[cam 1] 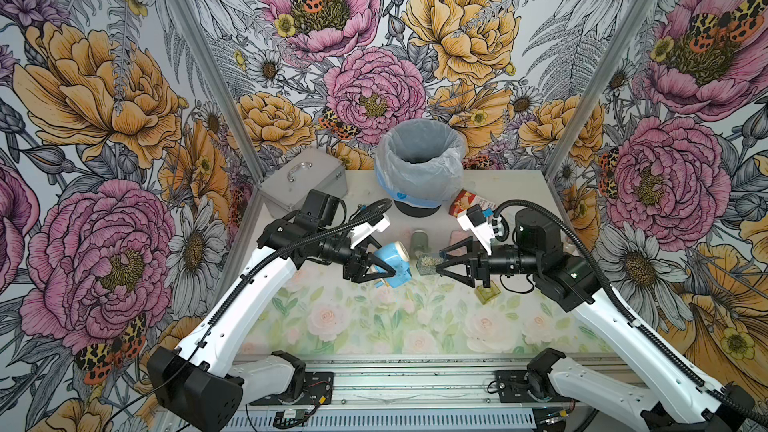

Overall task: Take out the pencil sharpener tray and clean the shavings
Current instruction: Open the container of the pencil sharpener, then pour the shavings into the trash bin.

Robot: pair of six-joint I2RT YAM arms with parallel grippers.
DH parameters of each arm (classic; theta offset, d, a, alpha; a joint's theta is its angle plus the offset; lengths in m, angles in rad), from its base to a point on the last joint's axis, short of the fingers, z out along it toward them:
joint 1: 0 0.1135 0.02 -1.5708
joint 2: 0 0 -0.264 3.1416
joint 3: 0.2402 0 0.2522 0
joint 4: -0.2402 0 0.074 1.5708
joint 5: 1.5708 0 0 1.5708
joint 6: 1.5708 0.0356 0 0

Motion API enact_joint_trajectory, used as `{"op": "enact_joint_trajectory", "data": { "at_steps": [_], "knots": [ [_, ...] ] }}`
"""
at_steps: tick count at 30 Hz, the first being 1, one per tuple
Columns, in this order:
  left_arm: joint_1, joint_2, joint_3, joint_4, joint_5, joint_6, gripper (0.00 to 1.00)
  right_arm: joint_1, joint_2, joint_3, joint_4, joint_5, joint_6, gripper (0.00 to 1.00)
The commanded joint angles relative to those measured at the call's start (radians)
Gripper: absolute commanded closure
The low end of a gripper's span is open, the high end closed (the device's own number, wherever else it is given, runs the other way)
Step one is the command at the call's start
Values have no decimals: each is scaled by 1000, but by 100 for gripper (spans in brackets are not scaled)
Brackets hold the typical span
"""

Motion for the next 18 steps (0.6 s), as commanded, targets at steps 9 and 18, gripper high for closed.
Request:
{"op": "enact_joint_trajectory", "data": {
  "at_steps": [9, 18],
  "knots": [
    [90, 34, 70, 13, -41, -24, 100, -20, 33, 78, 13, 5, 6, 73],
    [135, 104, 122, 45, -147, -107, 100, -29, 87, 156, 13, 9, 13, 73]
  ]
}}
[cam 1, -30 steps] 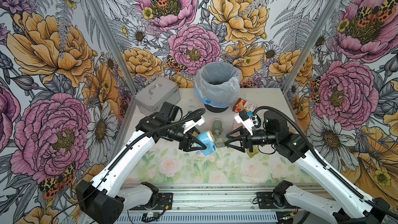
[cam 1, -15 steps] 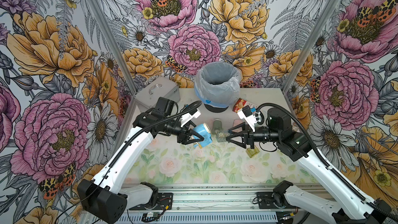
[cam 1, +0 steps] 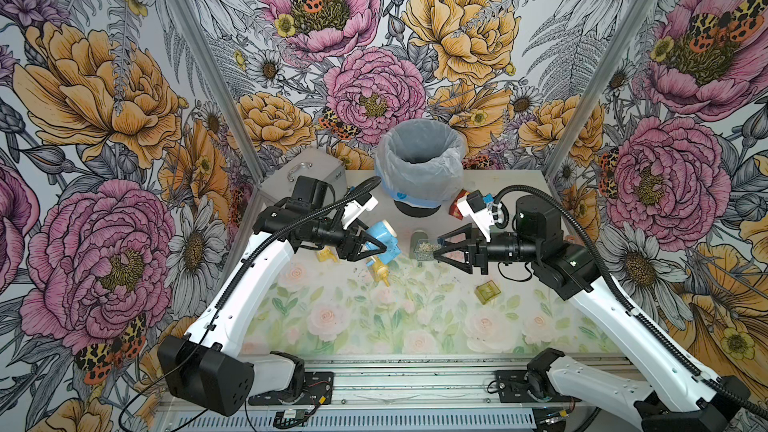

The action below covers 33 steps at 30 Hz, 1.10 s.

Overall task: Take out the pencil sharpener tray and clean the shavings
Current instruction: Pour the shavings into the trash bin.

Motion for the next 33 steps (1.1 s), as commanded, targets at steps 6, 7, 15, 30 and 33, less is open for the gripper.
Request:
{"op": "enact_joint_trajectory", "data": {
  "at_steps": [6, 7, 15, 30, 33],
  "knots": [
    [19, 50, 60, 56, -180, -91, 100, -11, 63, 99, 15, 18, 19, 73],
    [19, 52, 61, 61, -202, -100, 100, -11, 71, 105, 14, 20, 21, 73],
    [12, 72, 25, 132, -425, -140, 100, -12, 135, 179, 15, 26, 18, 74],
    [24, 28, -120, 387, -694, -207, 100, -41, 281, 342, 15, 83, 75, 74],
    [39, 23, -144, 423, -693, -243, 100, -52, 307, 365, 15, 92, 108, 74]
  ]
}}
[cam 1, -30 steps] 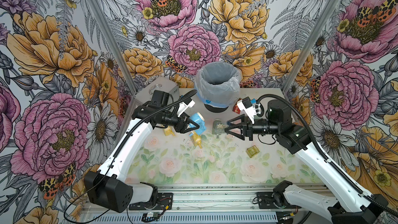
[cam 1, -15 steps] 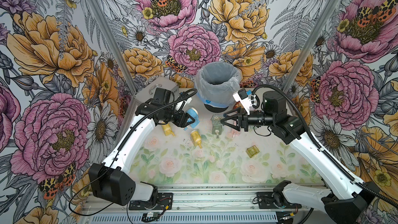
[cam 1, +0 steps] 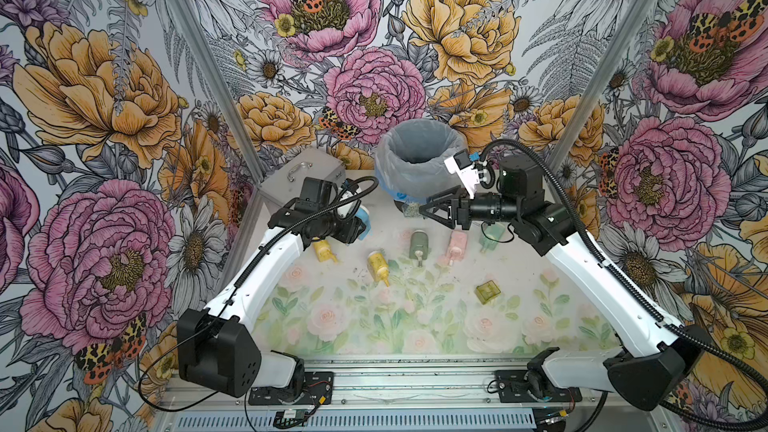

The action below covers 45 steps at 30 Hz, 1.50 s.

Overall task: Take out the pencil sharpener tray and clean the shavings
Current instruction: Pour the shavings into the trash bin.

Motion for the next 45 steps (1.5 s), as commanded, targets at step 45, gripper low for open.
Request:
{"op": "enact_joint_trajectory", "data": {
  "at_steps": [45],
  "knots": [
    [-24, 280, -36, 182, -276, -146, 100, -173, 543, 617, 18, 79, 571, 76]
  ]
}}
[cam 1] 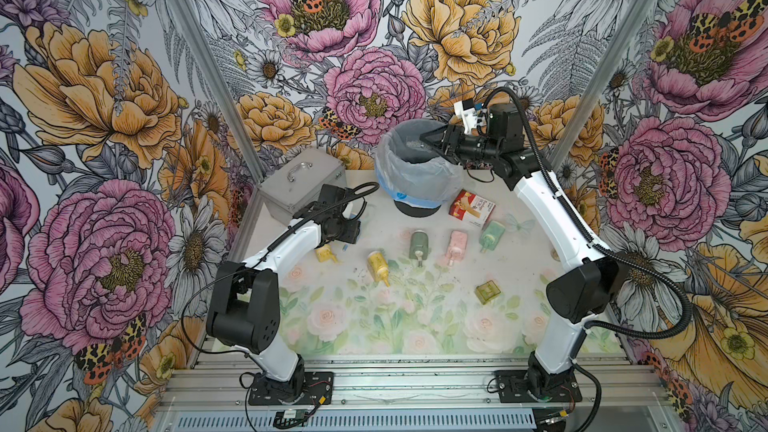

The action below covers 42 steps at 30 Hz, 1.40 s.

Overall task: Take out the pencil sharpener tray and clean the shavings
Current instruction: Pour the shavings into the trash bin.

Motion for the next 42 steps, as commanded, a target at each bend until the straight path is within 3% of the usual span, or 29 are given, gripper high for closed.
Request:
{"op": "enact_joint_trajectory", "data": {
  "at_steps": [1, 15, 24, 42],
  "knots": [
    [-9, 30, 0, 41, -56, -28, 100, -7, 32, 42, 14, 12, 62, 76],
    [-47, 84, -73, 136, -177, -83, 98, -12, 110, 97, 76, 18, 267, 76],
    [-48, 94, -94, 164, -190, -107, 94, -19, 182, 163, 116, 17, 423, 76],
    [-54, 90, -96, 163, -205, -104, 88, -21, 212, 175, 256, 86, 857, 76]
  ]
}}
